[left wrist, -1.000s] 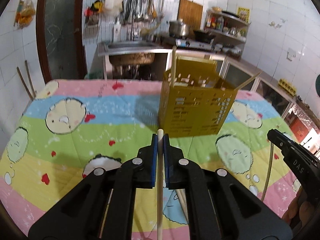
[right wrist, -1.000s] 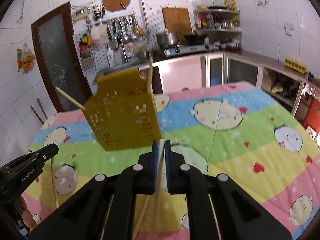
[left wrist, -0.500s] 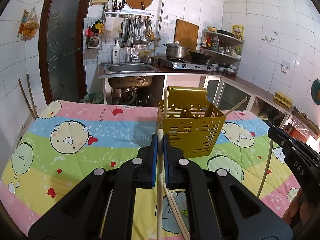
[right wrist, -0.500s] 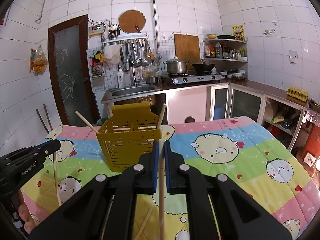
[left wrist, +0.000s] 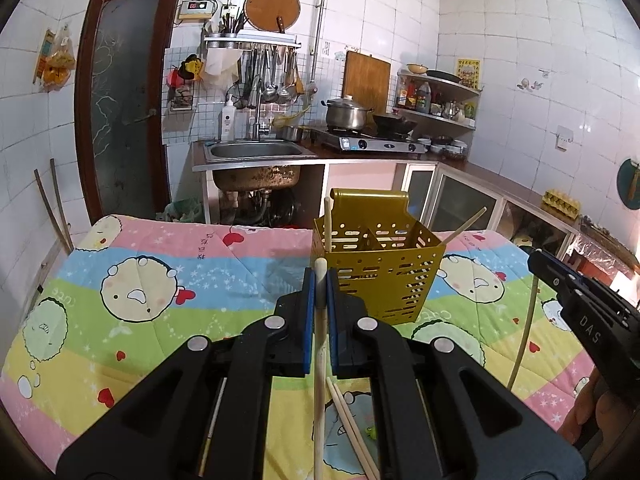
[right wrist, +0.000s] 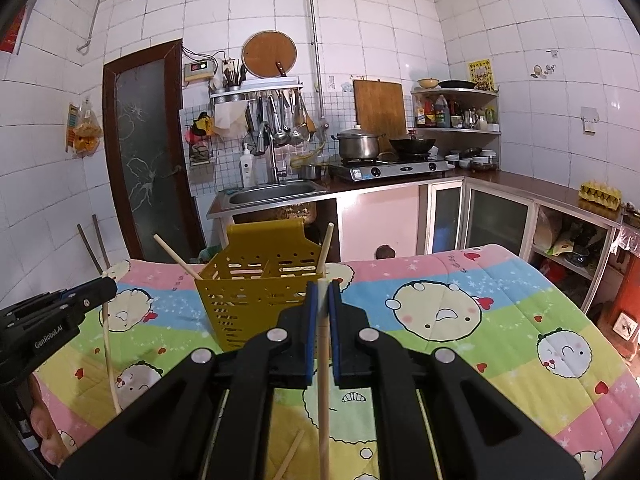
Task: Organize utensils
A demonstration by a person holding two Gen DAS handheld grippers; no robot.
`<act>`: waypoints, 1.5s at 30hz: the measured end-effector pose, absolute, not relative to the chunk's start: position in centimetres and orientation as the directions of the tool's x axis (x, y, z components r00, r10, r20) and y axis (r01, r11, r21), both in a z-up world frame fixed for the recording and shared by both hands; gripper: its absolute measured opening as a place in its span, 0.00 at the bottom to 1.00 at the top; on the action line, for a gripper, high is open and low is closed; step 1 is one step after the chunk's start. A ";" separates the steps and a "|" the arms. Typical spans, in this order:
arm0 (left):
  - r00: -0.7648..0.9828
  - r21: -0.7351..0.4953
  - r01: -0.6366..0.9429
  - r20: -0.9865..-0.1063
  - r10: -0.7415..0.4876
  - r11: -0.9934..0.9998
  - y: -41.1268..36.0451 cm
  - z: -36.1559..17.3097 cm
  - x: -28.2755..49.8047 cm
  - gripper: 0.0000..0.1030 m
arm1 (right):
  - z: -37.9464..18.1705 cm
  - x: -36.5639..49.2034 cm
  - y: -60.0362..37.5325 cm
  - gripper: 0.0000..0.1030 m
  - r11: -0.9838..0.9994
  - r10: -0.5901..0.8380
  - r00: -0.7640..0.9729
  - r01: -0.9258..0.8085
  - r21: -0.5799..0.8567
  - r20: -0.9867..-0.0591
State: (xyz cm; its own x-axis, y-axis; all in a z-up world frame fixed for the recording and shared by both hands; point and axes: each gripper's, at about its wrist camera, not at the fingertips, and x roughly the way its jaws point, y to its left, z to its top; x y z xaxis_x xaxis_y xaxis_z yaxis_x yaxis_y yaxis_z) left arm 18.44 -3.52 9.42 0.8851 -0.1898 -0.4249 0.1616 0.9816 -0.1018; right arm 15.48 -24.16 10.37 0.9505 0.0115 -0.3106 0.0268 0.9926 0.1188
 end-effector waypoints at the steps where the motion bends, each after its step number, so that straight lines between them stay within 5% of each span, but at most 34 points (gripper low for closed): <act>1: 0.886 -0.104 0.163 -0.422 -0.192 0.981 -3.5 9.5 18.4 0.04 | 10.5 15.5 -24.2 0.06 0.993 0.013 0.952 0.024 0.118 -0.306; 17: 0.910 -0.131 0.214 -0.335 -0.246 0.968 -4.3 14.5 19.5 0.04 | 14.1 16.8 -25.2 0.06 0.991 0.042 0.969 -0.009 0.131 -0.245; 32: 0.929 -0.167 0.264 -0.220 -0.297 0.950 -4.6 22.7 23.4 0.04 | 22.9 20.3 -25.5 0.06 0.990 0.045 0.992 -0.029 0.138 -0.115; 45: 0.972 -0.118 0.200 -0.102 -0.212 0.973 -8.0 24.1 28.7 0.04 | 25.4 25.9 -24.0 0.06 0.990 0.003 1.000 -0.006 0.144 0.020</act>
State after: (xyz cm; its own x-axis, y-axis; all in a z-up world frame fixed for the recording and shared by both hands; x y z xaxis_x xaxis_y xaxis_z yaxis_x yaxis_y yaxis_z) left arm 28.74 -8.00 24.12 0.9719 -0.2122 -0.1016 0.2000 0.9727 -0.1176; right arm 25.89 -24.00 25.41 0.9998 0.0033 0.0201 -0.0061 0.9896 0.1437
